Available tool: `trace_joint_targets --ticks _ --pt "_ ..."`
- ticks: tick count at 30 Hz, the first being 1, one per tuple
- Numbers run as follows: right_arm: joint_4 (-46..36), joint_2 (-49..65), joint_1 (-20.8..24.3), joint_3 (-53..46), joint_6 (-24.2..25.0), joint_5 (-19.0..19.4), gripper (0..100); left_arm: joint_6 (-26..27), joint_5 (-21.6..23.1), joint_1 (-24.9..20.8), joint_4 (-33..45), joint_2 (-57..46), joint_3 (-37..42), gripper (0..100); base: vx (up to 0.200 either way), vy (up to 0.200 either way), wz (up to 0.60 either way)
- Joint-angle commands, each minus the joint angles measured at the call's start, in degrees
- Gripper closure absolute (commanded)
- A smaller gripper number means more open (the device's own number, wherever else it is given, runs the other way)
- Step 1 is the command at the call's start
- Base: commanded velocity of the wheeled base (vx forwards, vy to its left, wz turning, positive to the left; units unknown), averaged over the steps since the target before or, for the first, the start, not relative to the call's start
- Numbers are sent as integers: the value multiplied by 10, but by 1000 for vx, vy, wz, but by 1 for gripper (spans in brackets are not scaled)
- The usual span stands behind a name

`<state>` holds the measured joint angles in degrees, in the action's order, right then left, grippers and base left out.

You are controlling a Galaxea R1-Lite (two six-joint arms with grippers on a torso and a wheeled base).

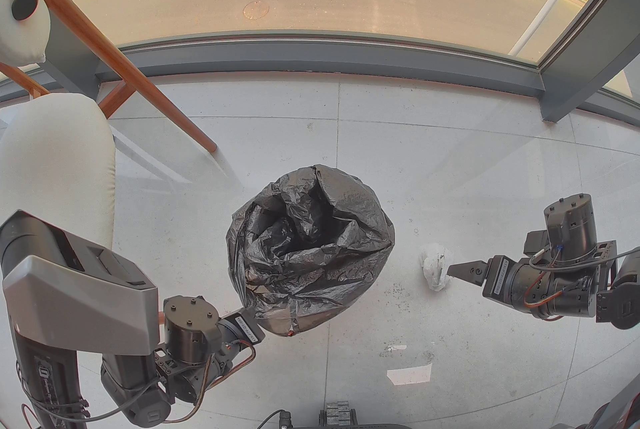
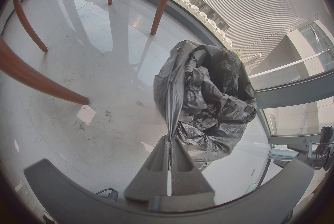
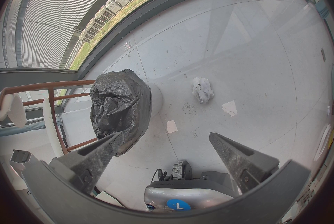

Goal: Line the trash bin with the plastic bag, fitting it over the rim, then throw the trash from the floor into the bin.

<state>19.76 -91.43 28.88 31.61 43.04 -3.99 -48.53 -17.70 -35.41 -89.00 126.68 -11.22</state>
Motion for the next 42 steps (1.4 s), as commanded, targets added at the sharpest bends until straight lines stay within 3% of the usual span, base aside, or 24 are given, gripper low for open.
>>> trace_joint_targets --ticks 1,14,15,20,23,30,36,42 --pt "0 0 0 -1 0 -1 0 -2 -1 0 -9 -6 20 100 0 0 0" --pt "0 6 -3 -2 0 -1 0 -23 -25 -1 -10 9 27 100 0 0 0" --pt "-1 7 -7 -3 -1 -1 0 -21 -25 -1 -10 9 28 0 0 0 0" --pt "0 10 -22 -10 -1 0 0 -18 -26 -4 -10 -18 26 0 0 0 0" --pt "0 21 -42 -18 -2 0 0 -15 -34 -7 -10 -83 30 0 0 0 0" --pt "-1 93 -109 -94 -24 9 0 66 -33 -69 45 -313 18 0 0 0 0" --pt "-1 157 -162 -134 -45 26 0 101 -36 -55 104 -348 -121 0 0 0 0" --pt "-1 182 -216 -134 -67 43 0 102 -34 -46 153 -341 -233 0 0 0 0"
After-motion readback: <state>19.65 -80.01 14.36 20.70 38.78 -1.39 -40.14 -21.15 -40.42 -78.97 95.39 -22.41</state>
